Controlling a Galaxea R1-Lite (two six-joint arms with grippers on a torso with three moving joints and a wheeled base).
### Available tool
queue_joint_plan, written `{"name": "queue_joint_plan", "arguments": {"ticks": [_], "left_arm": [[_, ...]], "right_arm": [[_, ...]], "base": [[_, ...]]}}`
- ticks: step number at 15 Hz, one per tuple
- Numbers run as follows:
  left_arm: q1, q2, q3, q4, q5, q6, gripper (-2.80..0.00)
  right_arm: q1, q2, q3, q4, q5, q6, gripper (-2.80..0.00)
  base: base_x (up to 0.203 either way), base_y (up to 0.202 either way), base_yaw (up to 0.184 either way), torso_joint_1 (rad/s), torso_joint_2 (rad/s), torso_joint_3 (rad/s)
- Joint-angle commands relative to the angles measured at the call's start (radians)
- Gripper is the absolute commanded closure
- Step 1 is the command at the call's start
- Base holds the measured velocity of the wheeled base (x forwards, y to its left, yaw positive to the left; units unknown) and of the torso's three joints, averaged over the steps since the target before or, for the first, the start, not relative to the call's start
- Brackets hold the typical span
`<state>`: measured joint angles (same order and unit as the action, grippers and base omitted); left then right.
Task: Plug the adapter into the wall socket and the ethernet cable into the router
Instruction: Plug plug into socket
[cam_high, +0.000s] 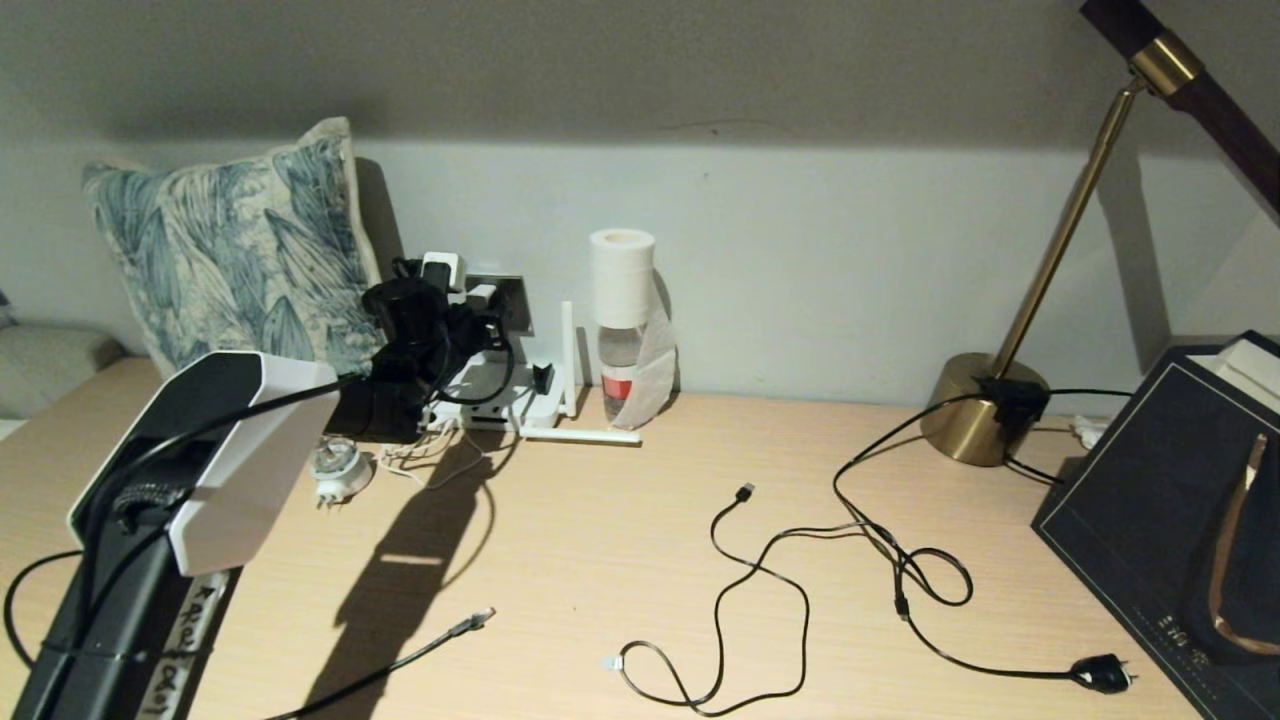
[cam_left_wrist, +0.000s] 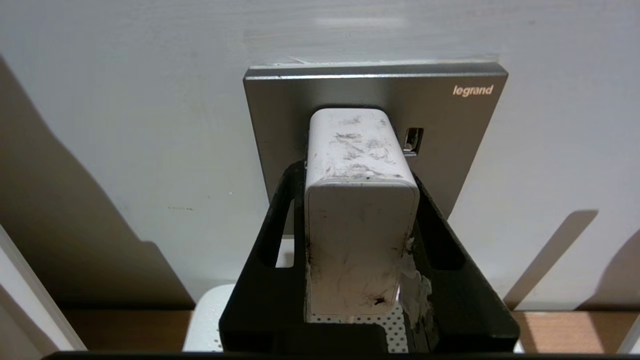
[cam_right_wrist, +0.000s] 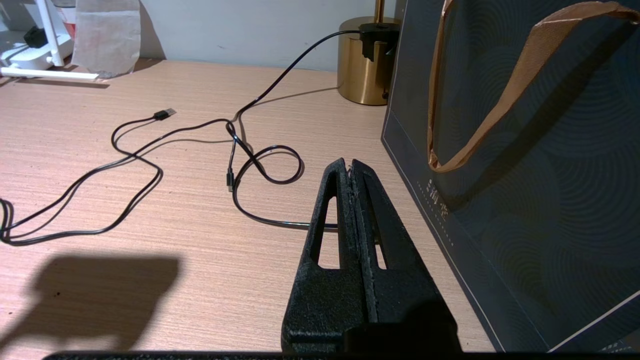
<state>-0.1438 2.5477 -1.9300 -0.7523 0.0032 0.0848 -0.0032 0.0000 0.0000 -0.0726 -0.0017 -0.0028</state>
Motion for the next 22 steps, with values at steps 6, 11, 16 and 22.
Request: {"name": "queue_joint_plan", "arguments": {"ticks": [6,11,16,22], "left_arm": [[0.013,0.011,0.000,-0.010,-0.038,0.027,0.00],[0.027,0.028,0.000,-0.048,-0.103,0.096,0.00],[0.019,0.025,-0.001,-0.042,-0.118,0.090,0.00],[-0.014,0.031,-0.001,-0.025,-0.071,0.015,0.00]], "right_arm": [[0.000,0.000,0.026,-0.001,0.000,0.000,0.00],[0.000,0.000,0.026,-0.001,0.000,0.000,0.00],[0.000,0.000,0.026,-0.001,0.000,0.000,0.00],[0.000,0.000,0.026,-0.001,0.000,0.000,0.00]], "base": [[0.000,0.000,0.000,0.000,0.00,0.000],[0.000,0.000,0.000,0.000,0.00,0.000],[0.000,0.000,0.000,0.000,0.00,0.000],[0.000,0.000,0.000,0.000,0.00,0.000]]}}
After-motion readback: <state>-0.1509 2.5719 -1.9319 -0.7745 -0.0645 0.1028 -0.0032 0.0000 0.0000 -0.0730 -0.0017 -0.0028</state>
